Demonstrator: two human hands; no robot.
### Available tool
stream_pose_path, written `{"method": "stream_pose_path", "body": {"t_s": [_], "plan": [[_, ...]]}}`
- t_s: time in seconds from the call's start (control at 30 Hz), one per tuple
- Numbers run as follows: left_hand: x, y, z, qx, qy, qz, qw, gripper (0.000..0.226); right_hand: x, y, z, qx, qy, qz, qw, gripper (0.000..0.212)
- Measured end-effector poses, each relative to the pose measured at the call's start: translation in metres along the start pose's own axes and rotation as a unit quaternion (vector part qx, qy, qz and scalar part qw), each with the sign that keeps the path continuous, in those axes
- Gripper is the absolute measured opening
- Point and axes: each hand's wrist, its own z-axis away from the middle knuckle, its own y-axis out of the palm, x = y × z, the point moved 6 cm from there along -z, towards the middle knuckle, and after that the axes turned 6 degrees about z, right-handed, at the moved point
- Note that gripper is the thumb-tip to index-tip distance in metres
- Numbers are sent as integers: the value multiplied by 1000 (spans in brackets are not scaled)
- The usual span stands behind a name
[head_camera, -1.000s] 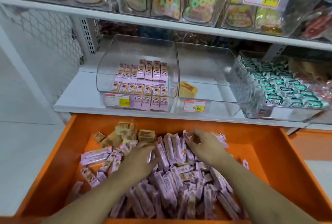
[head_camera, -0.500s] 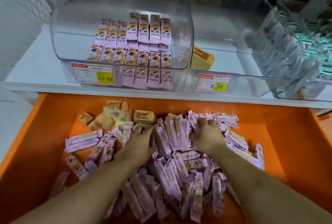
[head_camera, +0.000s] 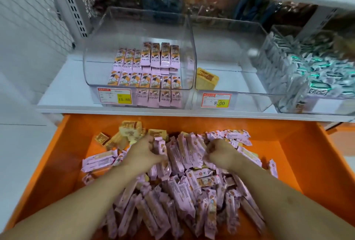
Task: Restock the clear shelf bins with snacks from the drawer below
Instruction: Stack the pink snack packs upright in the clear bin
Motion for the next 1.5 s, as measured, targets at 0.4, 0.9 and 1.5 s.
{"method": "stream_pose_path", "body": {"t_s": [0.4,0.9,1.5], "plan": [[-139,-75,131,45,80,267,959,38,107,-67,169,105,-204,-388,893,45],[-152,-105,127,9,109,224,968,54,163,-85,164,-47,-256,-326,909,31],[-174,-195,95,-79,212,159,961,73,301,-152,125,-206,-374,-124,896,17]]}}
